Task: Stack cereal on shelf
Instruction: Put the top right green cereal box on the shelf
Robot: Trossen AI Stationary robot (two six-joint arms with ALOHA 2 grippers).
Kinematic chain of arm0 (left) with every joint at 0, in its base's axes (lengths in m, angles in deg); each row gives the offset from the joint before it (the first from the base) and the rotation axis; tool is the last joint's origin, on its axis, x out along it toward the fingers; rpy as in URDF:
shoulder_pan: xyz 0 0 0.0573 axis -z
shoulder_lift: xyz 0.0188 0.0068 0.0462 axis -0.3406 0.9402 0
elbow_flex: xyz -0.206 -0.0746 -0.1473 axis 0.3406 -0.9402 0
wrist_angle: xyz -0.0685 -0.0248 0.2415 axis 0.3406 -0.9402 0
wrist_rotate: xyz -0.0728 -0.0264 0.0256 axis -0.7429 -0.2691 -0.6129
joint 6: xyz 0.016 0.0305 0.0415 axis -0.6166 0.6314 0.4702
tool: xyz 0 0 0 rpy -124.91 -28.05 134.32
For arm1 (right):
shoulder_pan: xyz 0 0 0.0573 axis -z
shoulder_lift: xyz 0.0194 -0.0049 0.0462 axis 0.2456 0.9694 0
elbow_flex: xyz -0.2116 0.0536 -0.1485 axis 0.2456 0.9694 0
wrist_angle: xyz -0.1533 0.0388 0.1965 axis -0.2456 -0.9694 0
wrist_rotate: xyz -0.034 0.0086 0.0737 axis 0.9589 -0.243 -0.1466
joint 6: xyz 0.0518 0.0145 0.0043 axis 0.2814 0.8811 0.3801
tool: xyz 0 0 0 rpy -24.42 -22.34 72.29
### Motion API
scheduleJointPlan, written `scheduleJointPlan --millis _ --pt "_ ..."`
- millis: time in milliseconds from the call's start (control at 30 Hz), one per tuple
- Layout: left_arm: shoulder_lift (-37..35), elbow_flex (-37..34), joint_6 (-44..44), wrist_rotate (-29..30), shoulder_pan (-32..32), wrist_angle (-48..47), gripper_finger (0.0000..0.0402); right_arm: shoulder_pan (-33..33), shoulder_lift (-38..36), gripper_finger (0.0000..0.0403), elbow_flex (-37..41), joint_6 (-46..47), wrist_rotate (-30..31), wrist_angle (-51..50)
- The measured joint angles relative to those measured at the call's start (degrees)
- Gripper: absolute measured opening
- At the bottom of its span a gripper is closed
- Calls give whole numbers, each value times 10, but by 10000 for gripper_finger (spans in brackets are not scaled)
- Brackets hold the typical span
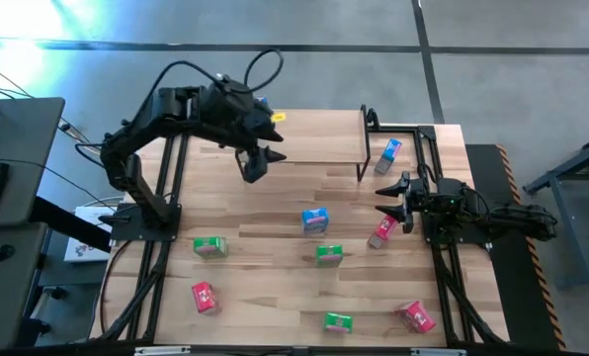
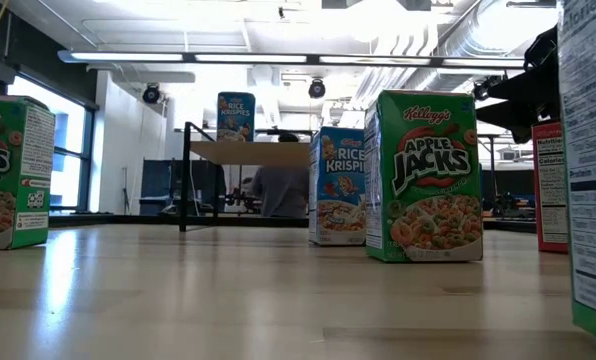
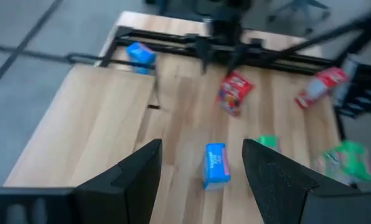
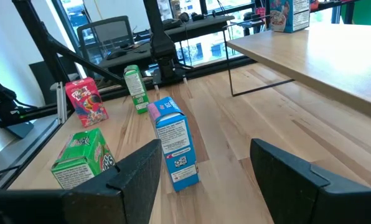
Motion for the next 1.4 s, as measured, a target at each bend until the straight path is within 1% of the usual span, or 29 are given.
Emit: scheduleJointPlan --millis 133,267,433,567,667,767,867,1033,1100,1300,1400 --pt "8 1 -50 45 13 2 214 0 0 239 0 0 0 0" --pt "15 0 -98 70 24 0 214 0 0 239 0 0 0 0" --pt "16 0 -133 85 34 0 214 0 0 239 0 2 0 1" --pt "16 0 -174 104 34 1 214 0 0 239 0 43 0 2" --pt "16 0 -207 106 34 1 214 0 0 239 1 64 0 6" --pt "16 0 -233 106 36 1 214 0 0 239 1 74 3 32" --pt "16 0 -256 106 38 1 214 0 0 239 1 109 9 87" --pt "15 0 -266 106 40 1 214 0 0 239 1 120 12 200" --pt "14 0 -266 106 40 1 214 0 0 239 -3 120 12 230" --pt "14 0 -246 106 36 1 214 0 5 239 -53 96 24 243" --pt "14 0 -246 106 36 1 214 0 19 239 -97 80 21 210"
